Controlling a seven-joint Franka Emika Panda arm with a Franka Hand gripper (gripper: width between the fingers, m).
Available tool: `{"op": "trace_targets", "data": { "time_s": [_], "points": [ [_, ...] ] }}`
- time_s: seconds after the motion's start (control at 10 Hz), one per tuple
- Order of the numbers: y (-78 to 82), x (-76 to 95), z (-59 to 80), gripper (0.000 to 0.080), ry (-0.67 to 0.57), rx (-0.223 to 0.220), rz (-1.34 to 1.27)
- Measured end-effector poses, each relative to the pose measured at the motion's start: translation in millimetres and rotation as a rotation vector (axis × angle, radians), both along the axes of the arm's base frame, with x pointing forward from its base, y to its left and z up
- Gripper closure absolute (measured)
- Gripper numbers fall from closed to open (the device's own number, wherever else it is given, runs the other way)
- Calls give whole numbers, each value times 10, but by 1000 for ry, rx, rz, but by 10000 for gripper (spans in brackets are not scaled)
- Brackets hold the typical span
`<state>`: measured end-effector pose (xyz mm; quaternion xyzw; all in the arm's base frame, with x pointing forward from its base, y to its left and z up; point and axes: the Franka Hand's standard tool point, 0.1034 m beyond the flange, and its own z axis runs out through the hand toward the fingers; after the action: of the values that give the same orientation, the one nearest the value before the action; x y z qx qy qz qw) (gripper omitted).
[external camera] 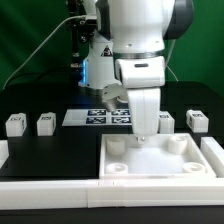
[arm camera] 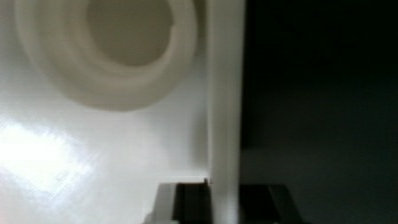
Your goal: Assemble one leg
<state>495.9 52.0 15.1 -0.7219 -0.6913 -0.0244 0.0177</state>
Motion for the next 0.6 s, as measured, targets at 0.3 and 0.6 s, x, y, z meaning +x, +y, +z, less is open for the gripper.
{"op": "trace_targets", "data": {
  "time_s": [0.3,0.6],
  "points": [
    [90,2,-1,739,-3,2,4],
    [85,3,2,739,-18,5,-2]
  ]
}}
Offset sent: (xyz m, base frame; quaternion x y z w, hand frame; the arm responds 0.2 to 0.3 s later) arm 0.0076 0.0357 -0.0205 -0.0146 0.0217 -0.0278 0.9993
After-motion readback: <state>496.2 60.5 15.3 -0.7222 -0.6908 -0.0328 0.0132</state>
